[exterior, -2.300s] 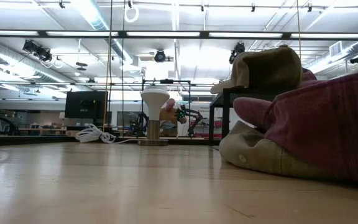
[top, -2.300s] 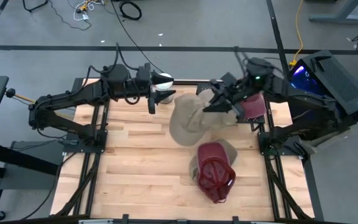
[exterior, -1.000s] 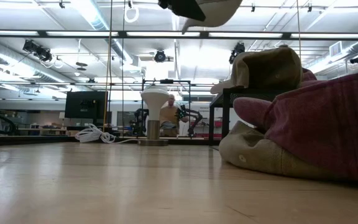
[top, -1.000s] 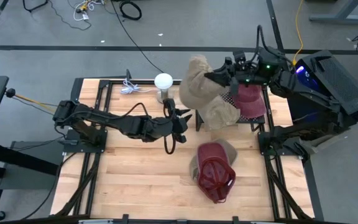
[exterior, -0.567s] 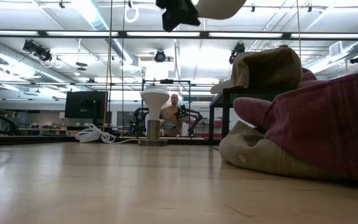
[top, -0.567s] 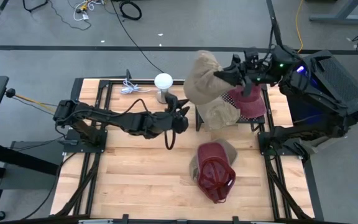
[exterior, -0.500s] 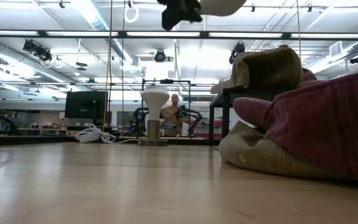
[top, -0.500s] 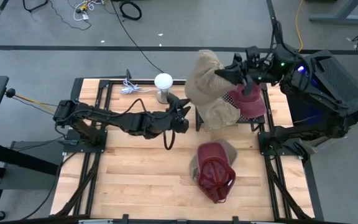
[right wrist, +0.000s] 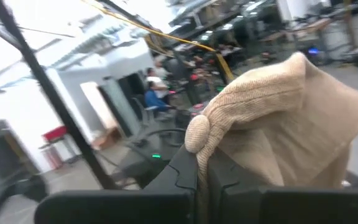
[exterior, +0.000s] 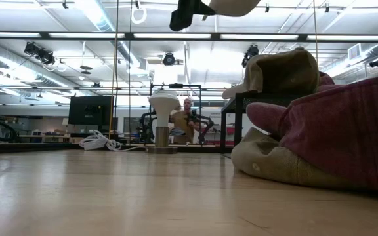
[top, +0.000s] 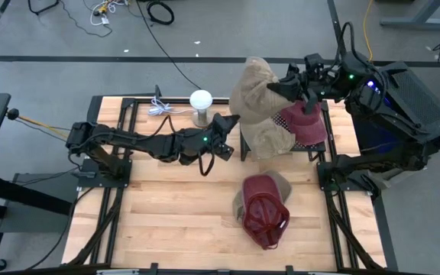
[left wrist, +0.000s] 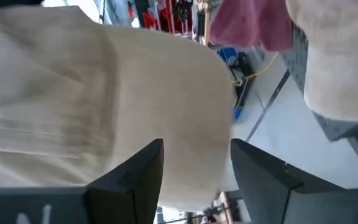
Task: Pick & Place hat
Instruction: Stack the left brown hat on the brown hat on the black shelf
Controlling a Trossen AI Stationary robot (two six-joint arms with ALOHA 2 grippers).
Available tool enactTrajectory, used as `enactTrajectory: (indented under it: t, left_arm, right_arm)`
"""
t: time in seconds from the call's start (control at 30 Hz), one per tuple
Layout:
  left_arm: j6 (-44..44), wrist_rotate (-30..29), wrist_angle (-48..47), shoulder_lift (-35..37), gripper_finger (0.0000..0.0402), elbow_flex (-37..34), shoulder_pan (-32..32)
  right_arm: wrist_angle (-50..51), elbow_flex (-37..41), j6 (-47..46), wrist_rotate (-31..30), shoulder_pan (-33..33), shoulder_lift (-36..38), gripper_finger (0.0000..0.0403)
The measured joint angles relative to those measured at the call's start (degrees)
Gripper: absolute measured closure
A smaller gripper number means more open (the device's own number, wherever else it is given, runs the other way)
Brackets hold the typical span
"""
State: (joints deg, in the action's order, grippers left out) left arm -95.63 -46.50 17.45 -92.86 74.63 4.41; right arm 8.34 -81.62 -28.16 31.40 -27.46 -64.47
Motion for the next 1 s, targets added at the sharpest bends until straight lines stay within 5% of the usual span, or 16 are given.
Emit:
enactTrajectory:
  t: [0.23, 0.4, 0.53, 0.73, 1.0]
  left_arm:
    - [0.85, -0.24, 1.32, 0.0, 0.0218, 0.0, -0.88]
    - [18.63, -3.17, 5.03, 0.16, 0.0219, 0.0, -1.07]
    - [37.4, -0.54, -4.47, 3.72, 0.0219, -0.02, -2.99]
    - [70.98, 19.98, -27.77, 11.55, 0.0219, -0.04, -11.75]
    - [110.21, 62.26, -31.17, 14.15, 0.0219, 0.03, -25.31]
  right_arm:
    - [-1.8, -0.01, -1.04, 2.76, -1.05, 0.81, 0.0399]
    - [-0.34, -0.01, 1.63, 2.71, -3.06, 1.08, 0.0399]
    - [1.15, -0.02, 2.82, 2.71, -4.43, 1.12, 0.0399]
    - [3.21, 0.0, 3.54, 3.54, -5.16, 1.09, 0.0399]
    - [3.3, -0.02, 6.86, 4.15, -5.08, 1.09, 0.0399]
